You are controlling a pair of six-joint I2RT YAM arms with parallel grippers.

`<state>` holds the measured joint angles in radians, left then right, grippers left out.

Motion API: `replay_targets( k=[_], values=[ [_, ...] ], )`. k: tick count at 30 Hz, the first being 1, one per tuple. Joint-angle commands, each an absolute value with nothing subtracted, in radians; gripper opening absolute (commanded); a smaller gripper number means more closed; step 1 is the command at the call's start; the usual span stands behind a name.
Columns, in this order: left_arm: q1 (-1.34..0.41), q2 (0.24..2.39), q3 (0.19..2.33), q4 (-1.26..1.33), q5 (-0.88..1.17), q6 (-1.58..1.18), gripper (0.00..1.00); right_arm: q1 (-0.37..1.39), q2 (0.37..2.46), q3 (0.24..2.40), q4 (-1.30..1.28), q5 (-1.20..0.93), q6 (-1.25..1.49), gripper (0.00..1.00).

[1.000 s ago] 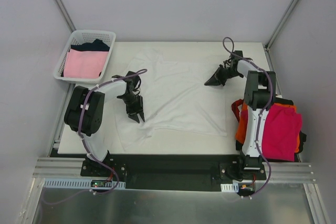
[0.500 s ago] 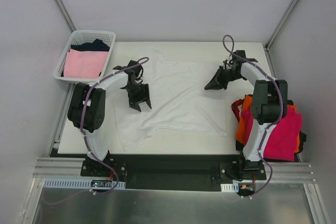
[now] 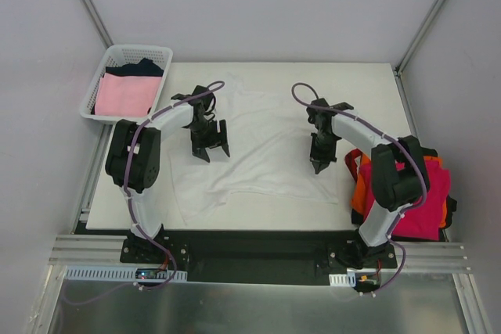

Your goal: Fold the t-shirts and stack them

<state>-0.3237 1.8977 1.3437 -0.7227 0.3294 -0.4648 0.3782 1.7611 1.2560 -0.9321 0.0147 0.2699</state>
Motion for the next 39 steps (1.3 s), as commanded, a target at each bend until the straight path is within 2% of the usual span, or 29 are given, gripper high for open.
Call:
replay_targets(
  k=[1,13,39],
  values=[
    [-0.322,1.888,1.351,-0.753,0.313,-0.436,0.72,0.423,1.741,1.209,-0.965,0.100,0.336,0.01],
    [-0.319,1.868,1.289,-0.752,0.299,-0.405,0.72,0.529,1.764,1.106,-0.882,0.064,0.383,0.01],
    [-0.301,1.822,1.207,-0.750,0.293,-0.400,0.72,0.555,1.698,0.900,-0.879,0.094,0.383,0.01]
  ],
)
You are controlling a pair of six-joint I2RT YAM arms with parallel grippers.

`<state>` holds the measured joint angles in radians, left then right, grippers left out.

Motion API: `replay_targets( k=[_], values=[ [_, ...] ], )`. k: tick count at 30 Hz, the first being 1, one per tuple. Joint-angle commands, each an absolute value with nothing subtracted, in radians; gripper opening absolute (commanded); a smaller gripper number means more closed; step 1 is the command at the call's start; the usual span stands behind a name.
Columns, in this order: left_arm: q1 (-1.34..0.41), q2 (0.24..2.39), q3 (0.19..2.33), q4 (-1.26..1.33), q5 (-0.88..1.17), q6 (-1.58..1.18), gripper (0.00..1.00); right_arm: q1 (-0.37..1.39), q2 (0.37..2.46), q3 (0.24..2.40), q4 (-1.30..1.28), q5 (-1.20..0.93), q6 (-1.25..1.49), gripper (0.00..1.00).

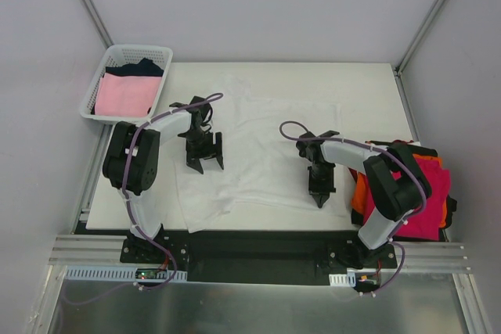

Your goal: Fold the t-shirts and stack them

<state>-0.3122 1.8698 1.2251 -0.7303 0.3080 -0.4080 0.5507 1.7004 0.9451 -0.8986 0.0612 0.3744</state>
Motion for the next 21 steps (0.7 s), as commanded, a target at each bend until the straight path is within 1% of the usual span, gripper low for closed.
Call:
replay_targets(
  k=[1,5,8,9,11,12,16,21],
  values=[
    [-0.301,1.824,1.204,-0.750,0.293,-0.400,0.72,0.555,1.697,0.897,-0.876,0.092,0.383,0.01],
    [-0.301,1.824,1.212,-0.750,0.296,-0.402,0.72,0.555,1.677,0.917,-0.870,0.069,0.373,0.02],
    [-0.301,1.807,1.256,-0.752,0.313,-0.413,0.72,0.555,1.654,0.975,-0.879,0.022,0.361,0.10],
    [-0.301,1.799,1.272,-0.753,0.316,-0.420,0.72,0.554,1.643,1.036,-0.887,0.014,0.357,0.15],
    [-0.301,1.780,1.336,-0.758,0.330,-0.429,0.73,0.554,1.638,1.107,-0.919,0.008,0.351,0.18],
    [-0.301,1.772,1.357,-0.758,0.334,-0.439,0.73,0.554,1.647,1.171,-0.945,0.009,0.348,0.19],
    [-0.301,1.747,1.446,-0.764,0.367,-0.451,0.75,0.555,1.680,1.291,-0.999,0.009,0.325,0.20],
    [-0.301,1.759,1.404,-0.764,0.334,-0.430,0.76,0.555,1.738,1.308,-0.982,0.006,0.304,0.20]
  ],
)
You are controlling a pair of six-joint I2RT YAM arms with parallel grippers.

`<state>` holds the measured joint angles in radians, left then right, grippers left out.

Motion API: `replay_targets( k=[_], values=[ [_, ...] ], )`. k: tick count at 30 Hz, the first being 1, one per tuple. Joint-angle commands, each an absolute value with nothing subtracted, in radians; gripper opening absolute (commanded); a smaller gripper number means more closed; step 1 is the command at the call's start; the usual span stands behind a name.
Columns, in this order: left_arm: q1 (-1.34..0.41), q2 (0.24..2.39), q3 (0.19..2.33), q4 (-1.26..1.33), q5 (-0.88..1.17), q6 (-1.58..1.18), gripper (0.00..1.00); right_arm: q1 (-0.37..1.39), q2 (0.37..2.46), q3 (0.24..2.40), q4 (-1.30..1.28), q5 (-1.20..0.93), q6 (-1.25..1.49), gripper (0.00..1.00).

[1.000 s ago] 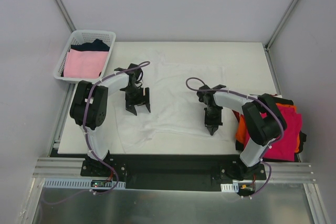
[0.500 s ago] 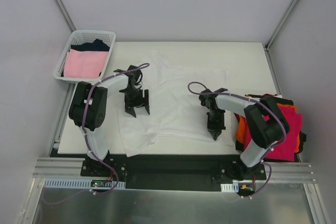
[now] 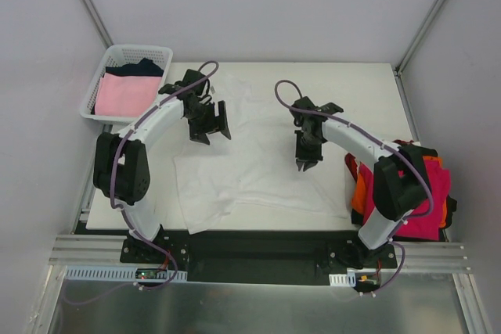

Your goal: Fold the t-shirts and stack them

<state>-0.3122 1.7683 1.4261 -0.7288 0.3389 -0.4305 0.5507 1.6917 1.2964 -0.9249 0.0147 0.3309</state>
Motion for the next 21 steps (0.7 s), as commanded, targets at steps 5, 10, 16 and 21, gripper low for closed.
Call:
replay_targets(
  k=[5,10,16,21],
  values=[
    [-0.299,1.822,1.413,-0.717,0.282,-0.402,0.74,0.551,1.863,1.350,-0.920,-0.052,0.285,0.19],
    [-0.290,1.946,1.580,-0.669,0.267,-0.376,0.25,0.551,1.934,1.439,-0.890,-0.120,0.288,0.10],
    [-0.253,2.142,1.810,-0.652,0.294,-0.410,0.00,0.551,1.944,1.491,-0.933,-0.124,0.301,0.09],
    [-0.230,2.261,1.972,-0.653,0.336,-0.394,0.00,0.551,1.901,1.450,-0.969,-0.100,0.304,0.09]
  ],
)
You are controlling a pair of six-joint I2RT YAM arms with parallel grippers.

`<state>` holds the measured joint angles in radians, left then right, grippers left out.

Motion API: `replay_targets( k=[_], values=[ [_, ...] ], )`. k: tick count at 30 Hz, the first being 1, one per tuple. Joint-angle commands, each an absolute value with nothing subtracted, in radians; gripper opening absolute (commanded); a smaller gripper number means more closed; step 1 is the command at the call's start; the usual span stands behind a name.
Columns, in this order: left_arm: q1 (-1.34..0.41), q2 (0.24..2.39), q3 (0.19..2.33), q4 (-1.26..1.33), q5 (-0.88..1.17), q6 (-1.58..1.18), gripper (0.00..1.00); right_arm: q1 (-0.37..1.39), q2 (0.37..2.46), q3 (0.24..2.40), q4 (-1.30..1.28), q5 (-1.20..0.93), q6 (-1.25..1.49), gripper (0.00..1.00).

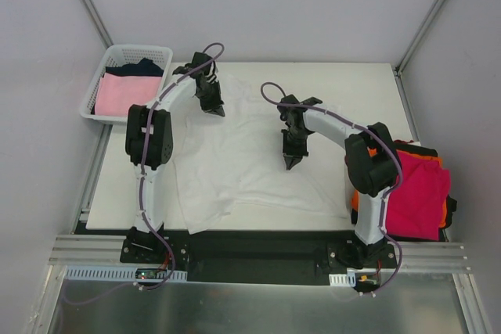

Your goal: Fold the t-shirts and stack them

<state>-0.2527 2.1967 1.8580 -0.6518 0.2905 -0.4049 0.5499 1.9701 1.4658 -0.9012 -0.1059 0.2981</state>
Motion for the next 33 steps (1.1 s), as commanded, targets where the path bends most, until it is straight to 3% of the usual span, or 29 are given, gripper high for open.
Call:
replay_targets(
  k=[1,16,24,28,29,32,33],
  values=[
    [-0.223,2.294,1.985,-0.652,0.340,-0.399,0.00,0.552,1.890,1.439,-0.977,-0.095,0.302,0.09],
    [-0.052,2.372,2.008,-0.649,0.144,-0.440,0.00,0.568,1.884,1.457,-1.029,-0.113,0.339,0.09],
    [-0.031,2.352,1.997,-0.647,0.196,-0.456,0.03,0.572,1.948,1.529,-1.048,-0.129,0.316,0.09],
    [-0.040,2.316,2.008,-0.637,0.279,-0.480,0.27,0.572,1.954,1.540,-1.046,-0.132,0.302,0.13],
    [-0.044,2.304,2.013,-0.634,0.300,-0.482,0.50,0.572,1.957,1.543,-1.046,-0.130,0.296,0.14],
    [-0.063,2.258,2.028,-0.627,0.322,-0.489,0.82,0.572,1.962,1.558,-1.046,-0.132,0.290,0.15],
    [-0.066,2.240,2.034,-0.626,0.327,-0.494,0.87,0.572,1.965,1.565,-1.046,-0.132,0.288,0.15]
  ],
)
